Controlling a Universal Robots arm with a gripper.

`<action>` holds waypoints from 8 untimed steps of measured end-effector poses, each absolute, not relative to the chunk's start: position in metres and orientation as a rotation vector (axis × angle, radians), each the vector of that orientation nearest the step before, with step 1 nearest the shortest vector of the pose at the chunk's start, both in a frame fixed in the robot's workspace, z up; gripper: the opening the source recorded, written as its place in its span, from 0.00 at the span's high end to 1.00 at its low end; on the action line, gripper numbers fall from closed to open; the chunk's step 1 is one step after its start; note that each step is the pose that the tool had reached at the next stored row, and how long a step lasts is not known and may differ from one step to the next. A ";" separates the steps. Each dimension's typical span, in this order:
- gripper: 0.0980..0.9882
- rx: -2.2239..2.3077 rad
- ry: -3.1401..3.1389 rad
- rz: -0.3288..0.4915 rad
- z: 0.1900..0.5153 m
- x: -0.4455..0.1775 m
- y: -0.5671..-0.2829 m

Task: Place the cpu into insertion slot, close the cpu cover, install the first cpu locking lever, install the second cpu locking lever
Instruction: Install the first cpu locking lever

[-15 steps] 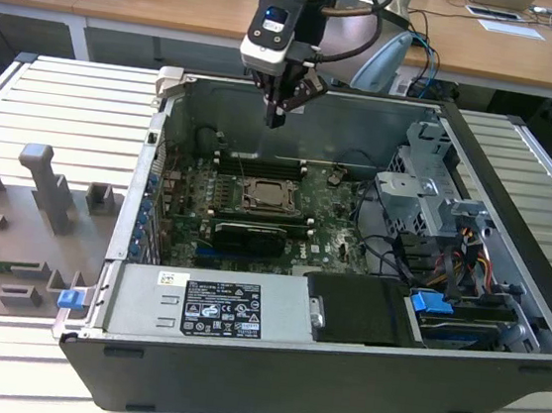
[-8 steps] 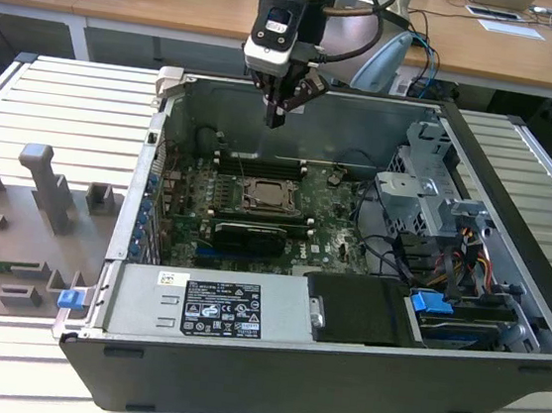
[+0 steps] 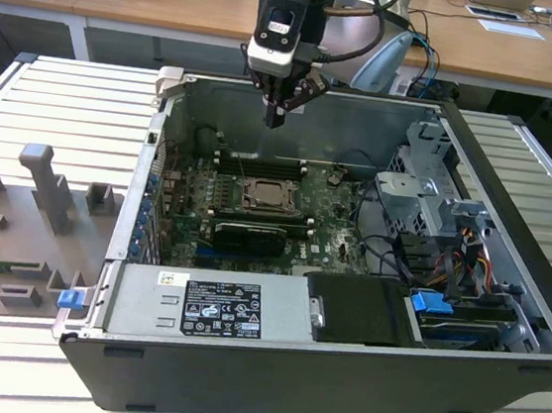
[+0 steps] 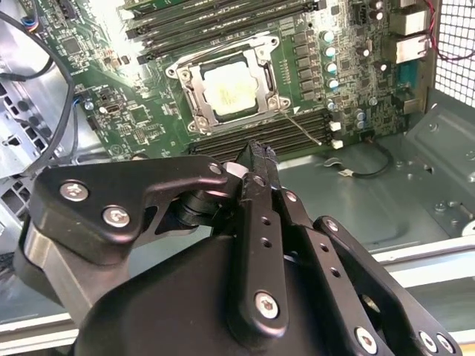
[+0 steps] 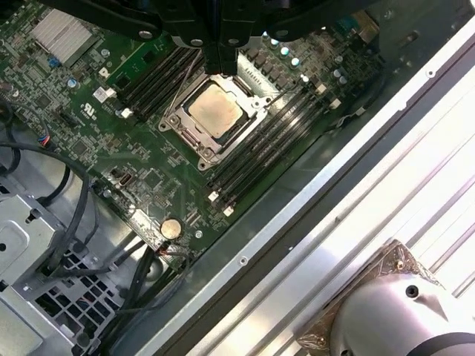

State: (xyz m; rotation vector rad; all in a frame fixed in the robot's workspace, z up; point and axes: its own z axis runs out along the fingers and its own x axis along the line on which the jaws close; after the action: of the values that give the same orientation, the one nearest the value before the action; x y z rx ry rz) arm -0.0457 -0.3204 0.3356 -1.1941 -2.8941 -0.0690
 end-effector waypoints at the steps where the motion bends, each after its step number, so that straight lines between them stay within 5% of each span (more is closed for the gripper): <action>1: 0.99 -1.187 -2.897 -0.069 0.336 -0.046 -0.320; 8: 0.99 -1.040 -2.950 -0.068 0.336 -0.046 -0.320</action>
State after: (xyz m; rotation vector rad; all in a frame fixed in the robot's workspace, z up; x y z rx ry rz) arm -0.0457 -0.3204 0.3355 -1.0403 -2.9505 -0.0682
